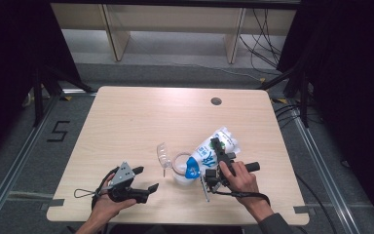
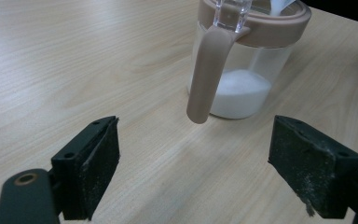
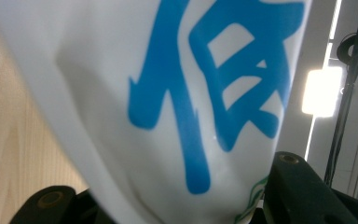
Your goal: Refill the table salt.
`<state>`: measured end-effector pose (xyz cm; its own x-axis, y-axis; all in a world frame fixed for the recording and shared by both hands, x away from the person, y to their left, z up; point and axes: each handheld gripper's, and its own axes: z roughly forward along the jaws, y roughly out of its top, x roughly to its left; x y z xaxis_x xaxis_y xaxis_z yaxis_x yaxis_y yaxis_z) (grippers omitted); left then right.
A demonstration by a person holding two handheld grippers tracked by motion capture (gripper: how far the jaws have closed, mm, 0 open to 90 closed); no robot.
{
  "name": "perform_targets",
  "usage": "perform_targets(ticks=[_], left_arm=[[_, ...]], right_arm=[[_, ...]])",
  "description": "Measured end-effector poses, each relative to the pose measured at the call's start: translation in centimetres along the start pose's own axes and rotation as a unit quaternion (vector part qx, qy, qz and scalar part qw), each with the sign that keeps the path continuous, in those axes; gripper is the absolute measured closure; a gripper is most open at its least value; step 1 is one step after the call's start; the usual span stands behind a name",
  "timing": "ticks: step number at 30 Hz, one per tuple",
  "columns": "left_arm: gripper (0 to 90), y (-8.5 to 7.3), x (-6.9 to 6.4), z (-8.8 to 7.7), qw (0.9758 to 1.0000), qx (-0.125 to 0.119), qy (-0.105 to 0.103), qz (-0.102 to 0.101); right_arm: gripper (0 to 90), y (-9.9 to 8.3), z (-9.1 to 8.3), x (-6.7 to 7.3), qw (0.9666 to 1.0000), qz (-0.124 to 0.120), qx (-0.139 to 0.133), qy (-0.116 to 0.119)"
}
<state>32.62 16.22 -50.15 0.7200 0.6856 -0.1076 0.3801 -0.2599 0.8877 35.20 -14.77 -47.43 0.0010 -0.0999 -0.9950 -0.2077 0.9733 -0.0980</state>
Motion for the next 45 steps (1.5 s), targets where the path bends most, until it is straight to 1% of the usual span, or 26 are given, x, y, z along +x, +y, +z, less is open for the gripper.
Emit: perform_targets(ticks=[1,4,7,9,11,13,14,15,16,17,18,19,22,25,27,28,29,31,32,33,34,35,37,40,42,45], left_arm=[[15.8,0.0,0.01,-0.01,1.0,0.0,0.0,0.001],[15.8,0.0,0.01,-0.01,1.0,-0.001,0.0,0.001],[15.8,0.0,0.0,0.0,1.0,-0.001,0.0,0.001],[15.8,0.0,0.01,0.0,1.0,0.0,0.0,0.001],[15.8,0.0,0.01,-0.01,1.0,0.0,0.0,0.001],[15.8,0.0,0.0,0.0,1.0,-0.001,0.0,0.001],[15.8,0.0,0.0,0.0,1.0,0.0,0.0,0.001],[15.8,-0.02,-0.05,0.02,1.0,0.0,-0.001,-0.004],[15.8,-0.02,-0.04,0.02,1.0,0.0,-0.001,-0.003],[15.8,0.0,0.04,-0.03,1.0,0.002,0.001,0.004],[15.8,-0.01,0.0,0.0,1.0,0.0,-0.001,0.001],[15.8,0.0,0.0,0.0,1.0,-0.001,0.0,0.001],[15.8,-0.03,-0.05,0.02,1.0,0.0,0.0,-0.004],[15.8,0.0,0.01,-0.01,1.0,0.0,0.0,0.001],[15.8,-0.03,-0.05,0.02,1.0,0.0,0.0,-0.005],[15.8,-0.03,-0.05,0.02,1.0,0.0,0.0,-0.005],[15.8,-0.03,-0.05,0.01,1.0,0.0,0.0,-0.005],[15.8,-0.01,-0.01,-0.01,1.0,-0.001,-0.001,0.0],[15.8,0.0,0.01,0.0,1.0,0.0,-0.001,0.001],[15.8,-0.03,-0.04,0.02,1.0,0.0,-0.001,-0.005],[15.8,-0.03,-0.05,0.02,1.0,0.0,-0.001,-0.004],[15.8,0.0,-0.01,-0.02,1.0,0.0,-0.001,0.001],[15.8,-0.01,0.01,0.0,1.0,-0.002,-0.003,0.0],[15.8,-0.01,0.01,-0.01,1.0,0.0,0.001,-0.001],[15.8,-0.01,0.0,-0.01,1.0,-0.001,-0.003,0.001],[15.8,0.0,0.01,0.0,1.0,0.0,0.0,0.001]], right_arm=[[63.8,0.01,0.04,-0.15,0.9999,-0.012,-0.005,0.001],[63.9,0.04,0.05,-0.19,0.9999,-0.013,-0.004,0.001],[64.0,0.03,-0.01,-0.09,1.0,-0.006,0.0,0.003],[64.0,0.04,0.04,-0.19,0.9999,-0.013,-0.004,0.001],[64.0,0.02,-0.03,-0.05,1.0,-0.005,0.001,0.002],[64.2,0.04,-0.02,-0.06,1.0,-0.006,0.001,0.0],[64.2,0.05,-0.03,0.04,1.0,-0.001,0.004,0.001],[64.4,0.07,-0.07,0.03,0.9999,-0.008,0.006,0.002],[64.6,0.05,-0.07,0.23,1.0,0.002,0.006,-0.002],[64.8,0.1,-0.07,-0.02,0.9999,-0.007,0.008,0.004],[64.8,0.08,-0.05,0.1,1.0,0.003,0.007,0.002],[64.9,0.04,0.04,0.15,1.0,0.003,0.001,-0.002],[65.1,0.03,0.06,0.17,1.0,0.005,0.001,-0.001],[65.4,0.06,0.03,0.16,1.0,0.005,0.002,-0.002],[65.6,0.13,-0.18,0.03,0.9998,0.002,0.016,0.009],[65.6,0.13,-0.18,0.03,0.9998,0.002,0.016,0.009],[65.7,0.04,0.03,0.17,1.0,0.007,0.0,-0.001],[65.9,0.04,0.02,0.13,1.0,0.005,0.001,-0.001],[66.1,0.12,-0.15,0.03,0.9999,0.001,0.013,0.009],[66.2,0.07,-0.06,0.12,1.0,0.005,0.006,0.005],[66.3,0.02,0.04,0.13,1.0,0.004,-0.001,0.0],[66.4,0.04,-0.03,0.1,1.0,0.003,0.005,0.006],[66.4,0.04,-0.03,0.14,0.9999,0.007,0.005,0.006],[66.5,0.02,-0.03,0.12,1.0,0.006,0.004,0.006],[66.6,0.04,-0.04,0.08,1.0,0.004,0.004,0.006],[66.8,0.04,-0.04,0.06,1.0,0.003,0.004,0.006]])
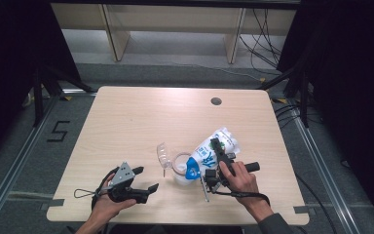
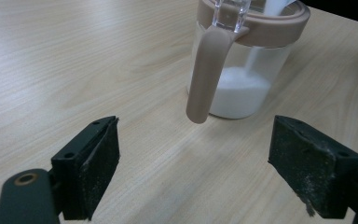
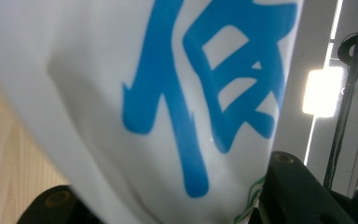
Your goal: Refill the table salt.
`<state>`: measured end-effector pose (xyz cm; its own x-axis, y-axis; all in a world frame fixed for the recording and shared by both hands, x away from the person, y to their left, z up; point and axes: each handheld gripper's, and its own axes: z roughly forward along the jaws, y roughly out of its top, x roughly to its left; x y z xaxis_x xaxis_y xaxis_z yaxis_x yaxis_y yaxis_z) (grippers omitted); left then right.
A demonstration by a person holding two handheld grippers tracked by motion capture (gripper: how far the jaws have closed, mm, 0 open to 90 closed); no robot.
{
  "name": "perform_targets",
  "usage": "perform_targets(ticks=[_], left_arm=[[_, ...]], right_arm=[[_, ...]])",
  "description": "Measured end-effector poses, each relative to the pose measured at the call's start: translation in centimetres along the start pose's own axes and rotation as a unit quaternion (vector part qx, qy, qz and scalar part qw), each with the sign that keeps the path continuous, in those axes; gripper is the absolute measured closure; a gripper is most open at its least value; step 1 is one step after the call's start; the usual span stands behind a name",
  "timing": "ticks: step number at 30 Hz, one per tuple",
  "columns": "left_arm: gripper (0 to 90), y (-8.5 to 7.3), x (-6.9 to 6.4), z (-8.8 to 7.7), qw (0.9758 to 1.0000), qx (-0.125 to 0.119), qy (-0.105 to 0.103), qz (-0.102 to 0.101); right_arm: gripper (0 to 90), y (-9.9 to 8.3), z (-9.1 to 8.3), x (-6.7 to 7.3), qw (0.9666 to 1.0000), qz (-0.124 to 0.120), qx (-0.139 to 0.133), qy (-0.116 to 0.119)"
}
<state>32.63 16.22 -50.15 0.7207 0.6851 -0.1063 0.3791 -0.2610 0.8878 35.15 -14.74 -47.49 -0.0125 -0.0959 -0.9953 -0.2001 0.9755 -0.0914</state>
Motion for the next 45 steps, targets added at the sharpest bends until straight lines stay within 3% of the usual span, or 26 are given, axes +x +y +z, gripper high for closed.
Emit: perform_targets(ticks=[12,14,15,18,19,22,23,24,25,28,33,35,44,45], left_arm=[[15.8,0.0,0.01,0.0,1.0,0.0,0.0,0.0],[15.8,-0.01,-0.01,-0.01,1.0,-0.001,-0.003,0.0],[15.8,0.01,-0.01,0.0,1.0,-0.001,-0.002,0.002],[15.8,-0.05,-0.09,0.1,1.0,-0.002,-0.005,-0.007],[15.8,-0.04,-0.13,0.07,1.0,-0.002,-0.003,-0.007],[15.8,-0.02,-0.08,0.04,1.0,-0.001,-0.001,-0.005],[15.8,-0.03,-0.06,0.04,1.0,0.001,-0.001,-0.004],[15.8,-0.04,-0.09,0.03,1.0,0.0,-0.003,-0.005],[15.8,-0.03,-0.13,0.03,1.0,-0.002,-0.002,-0.007],[15.9,-0.05,-0.03,0.08,1.0,0.0,-0.004,-0.005],[15.8,-0.03,-0.06,0.03,1.0,0.001,-0.001,-0.005],[15.8,0.0,-0.02,-0.01,1.0,0.0,-0.001,0.002],[15.8,-0.04,-0.07,0.03,1.0,0.0,-0.001,-0.004],[15.8,-0.03,-0.07,0.03,1.0,0.0,-0.001,-0.004]], right_arm=[[67.2,0.05,-0.11,-0.22,0.9999,-0.013,0.004,0.002],[67.2,0.03,-0.1,-0.09,1.0,-0.004,0.005,0.004],[67.3,0.07,-0.12,-0.25,0.9999,-0.014,0.004,0.002],[67.4,0.03,-0.13,-0.02,1.0,0.001,0.007,0.004],[67.4,0.08,-0.09,-0.22,0.9999,-0.015,0.003,0.001],[67.4,0.1,-0.19,-0.15,0.9999,-0.006,0.01,0.006],[67.5,0.07,-0.03,-0.23,0.9999,-0.012,-0.002,0.001],[67.5,0.06,-0.13,-0.07,1.0,-0.001,0.006,0.003],[67.6,0.1,-0.11,-0.25,0.9999,-0.013,0.003,0.002],[67.6,0.09,-0.01,-0.28,0.9999,-0.015,-0.004,0.0],[67.9,0.06,-0.11,-0.17,1.0,-0.006,0.003,0.003],[68.0,0.08,-0.14,-0.18,0.9999,-0.007,0.006,0.005],[68.4,0.08,-0.07,-0.27,0.9999,-0.014,-0.001,0.001],[68.4,0.05,-0.12,-0.14,1.0,-0.004,0.002,0.0]])
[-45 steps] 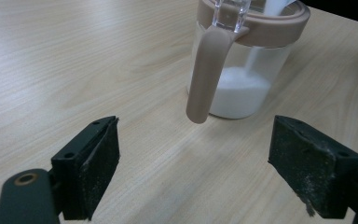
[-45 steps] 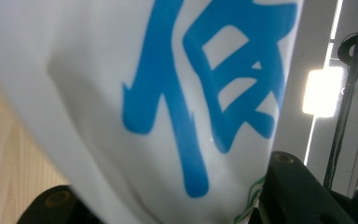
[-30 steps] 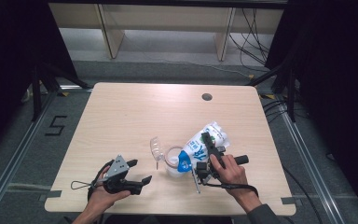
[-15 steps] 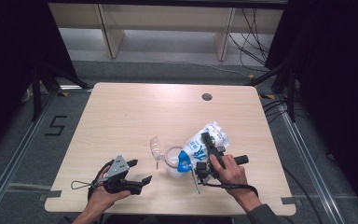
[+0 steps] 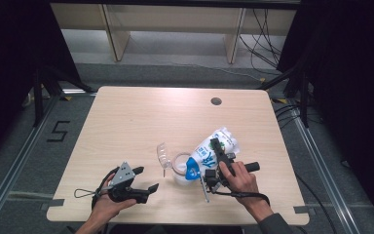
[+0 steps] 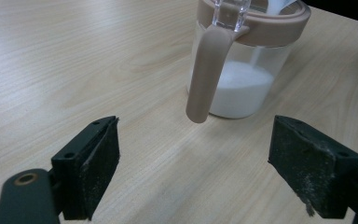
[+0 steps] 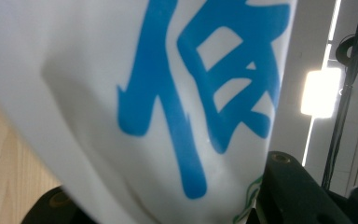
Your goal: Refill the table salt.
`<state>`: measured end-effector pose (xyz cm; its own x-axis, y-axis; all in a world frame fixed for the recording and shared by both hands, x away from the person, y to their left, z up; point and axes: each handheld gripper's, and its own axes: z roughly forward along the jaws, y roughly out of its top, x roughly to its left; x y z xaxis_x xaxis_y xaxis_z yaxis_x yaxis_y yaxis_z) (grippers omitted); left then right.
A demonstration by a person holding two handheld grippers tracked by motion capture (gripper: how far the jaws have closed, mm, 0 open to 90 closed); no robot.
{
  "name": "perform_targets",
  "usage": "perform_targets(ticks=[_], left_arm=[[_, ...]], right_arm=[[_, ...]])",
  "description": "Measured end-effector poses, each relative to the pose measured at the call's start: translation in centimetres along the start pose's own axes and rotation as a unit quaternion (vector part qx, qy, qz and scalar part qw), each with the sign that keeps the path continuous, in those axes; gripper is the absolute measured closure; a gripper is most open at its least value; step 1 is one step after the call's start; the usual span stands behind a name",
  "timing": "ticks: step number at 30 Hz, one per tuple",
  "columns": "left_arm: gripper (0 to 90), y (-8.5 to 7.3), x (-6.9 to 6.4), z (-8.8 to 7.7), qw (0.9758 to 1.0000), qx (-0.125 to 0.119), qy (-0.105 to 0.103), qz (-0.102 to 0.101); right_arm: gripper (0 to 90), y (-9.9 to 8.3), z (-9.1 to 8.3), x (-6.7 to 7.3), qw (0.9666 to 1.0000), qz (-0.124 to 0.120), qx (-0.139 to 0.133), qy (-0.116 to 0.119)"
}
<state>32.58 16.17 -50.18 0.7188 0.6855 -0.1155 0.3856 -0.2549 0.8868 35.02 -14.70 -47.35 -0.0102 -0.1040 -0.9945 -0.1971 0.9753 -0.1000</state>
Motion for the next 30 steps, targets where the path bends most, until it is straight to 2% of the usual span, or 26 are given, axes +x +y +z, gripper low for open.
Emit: perform_targets(ticks=[2,4,13,14,20,22,25,30], left_arm=[[15.8,0.02,0.03,-0.02,1.0,0.0,0.0,0.004],[15.8,-0.02,0.02,0.04,1.0,0.0,-0.003,-0.001],[15.8,-0.02,-0.01,0.08,1.0,-0.002,-0.004,-0.001],[15.8,0.0,0.05,0.07,1.0,0.0,-0.003,0.005],[15.8,-0.02,-0.02,0.08,1.0,-0.002,-0.003,-0.002],[15.8,-0.03,0.0,0.09,1.0,-0.002,-0.003,-0.002],[15.8,-0.02,-0.01,0.07,1.0,0.0,-0.003,0.0],[15.9,-0.02,0.01,0.05,1.0,-0.001,-0.002,-0.001]], right_arm=[[68.5,0.02,-0.02,0.01,1.0,0.003,0.002,0.0],[68.6,0.02,0.05,-0.16,0.9999,-0.011,-0.002,0.0],[69.0,0.0,0.14,-0.03,0.9999,-0.009,-0.009,-0.008],[69.1,0.06,-0.02,-0.19,0.9999,-0.014,0.004,0.003],[69.3,0.02,0.06,-0.17,0.9999,-0.012,-0.002,0.001],[69.4,0.01,-0.02,-0.03,1.0,-0.003,0.004,0.003],[69.5,0.04,0.06,-0.2,0.9999,-0.015,-0.002,0.001],[69.8,-0.01,0.14,-0.05,0.9999,-0.007,-0.009,-0.007]])
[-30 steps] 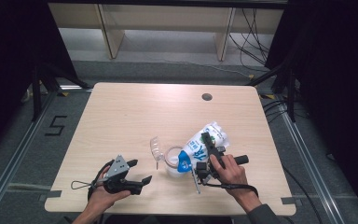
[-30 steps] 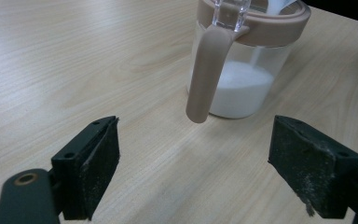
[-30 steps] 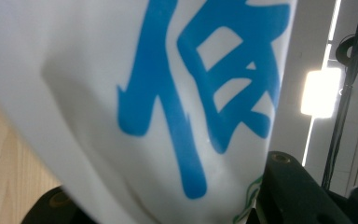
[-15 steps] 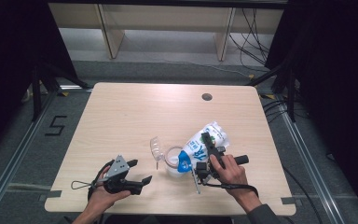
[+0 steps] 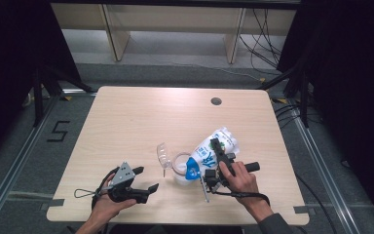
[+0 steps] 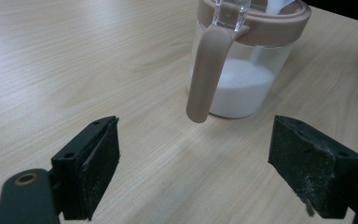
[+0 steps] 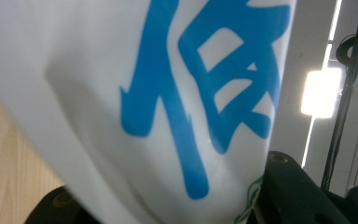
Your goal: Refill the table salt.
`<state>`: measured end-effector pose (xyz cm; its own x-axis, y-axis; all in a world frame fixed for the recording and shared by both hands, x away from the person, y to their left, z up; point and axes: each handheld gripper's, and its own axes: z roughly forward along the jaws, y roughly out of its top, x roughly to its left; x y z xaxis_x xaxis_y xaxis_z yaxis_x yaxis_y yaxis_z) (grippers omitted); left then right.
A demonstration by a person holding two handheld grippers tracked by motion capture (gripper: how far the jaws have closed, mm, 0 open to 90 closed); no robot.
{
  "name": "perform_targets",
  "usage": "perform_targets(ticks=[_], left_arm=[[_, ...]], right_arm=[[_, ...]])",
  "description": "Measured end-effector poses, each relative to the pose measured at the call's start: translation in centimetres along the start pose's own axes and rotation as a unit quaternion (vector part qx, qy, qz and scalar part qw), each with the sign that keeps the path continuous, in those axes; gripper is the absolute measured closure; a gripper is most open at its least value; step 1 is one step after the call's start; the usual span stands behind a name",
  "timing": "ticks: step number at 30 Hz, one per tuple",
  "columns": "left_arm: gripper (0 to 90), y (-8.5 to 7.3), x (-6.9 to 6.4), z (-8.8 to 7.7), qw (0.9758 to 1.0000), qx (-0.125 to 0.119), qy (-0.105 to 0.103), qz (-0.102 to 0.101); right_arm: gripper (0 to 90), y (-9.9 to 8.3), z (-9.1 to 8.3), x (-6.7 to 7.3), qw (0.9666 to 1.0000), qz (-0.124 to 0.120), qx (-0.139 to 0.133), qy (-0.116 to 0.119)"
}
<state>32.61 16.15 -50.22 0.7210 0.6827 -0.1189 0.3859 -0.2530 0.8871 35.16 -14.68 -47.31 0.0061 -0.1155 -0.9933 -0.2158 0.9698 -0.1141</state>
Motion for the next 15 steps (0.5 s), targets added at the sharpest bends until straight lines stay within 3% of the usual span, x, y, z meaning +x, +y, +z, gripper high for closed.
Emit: perform_targets(ticks=[1,3,7,9,11,12,13,15], left_arm=[[15.8,0.0,-0.04,0.03,1.0,-0.002,0.0,-0.002],[15.8,0.01,-0.01,0.01,1.0,0.0,-0.001,0.001],[15.8,0.0,-0.04,0.03,1.0,-0.002,0.0,-0.002],[15.8,0.0,0.0,0.0,1.0,0.0,0.0,0.0],[15.8,0.01,-0.04,0.01,1.0,-0.002,-0.001,-0.002],[15.8,0.01,-0.05,0.02,1.0,-0.002,-0.001,-0.002],[15.8,0.0,-0.05,0.03,1.0,-0.002,-0.001,-0.002],[15.8,0.0,-0.05,0.03,1.0,-0.001,0.0,-0.002]], right_arm=[[69.8,0.03,0.03,-0.16,0.9999,-0.011,-0.004,-0.003],[69.9,0.05,-0.1,-0.12,0.9999,-0.004,0.008,0.009],[70.1,-0.01,0.01,0.0,1.0,-0.002,0.0,0.002],[70.2,0.06,-0.2,-0.03,0.9997,0.001,0.018,0.014],[70.3,-0.02,-0.03,0.12,1.0,0.004,0.005,0.004],[70.3,0.07,-0.23,0.01,0.9997,0.004,0.019,0.014],[70.3,0.03,-0.08,-0.09,0.9999,-0.006,0.008,0.009],[70.4,-0.04,-0.06,0.11,1.0,0.006,0.006,0.003]])
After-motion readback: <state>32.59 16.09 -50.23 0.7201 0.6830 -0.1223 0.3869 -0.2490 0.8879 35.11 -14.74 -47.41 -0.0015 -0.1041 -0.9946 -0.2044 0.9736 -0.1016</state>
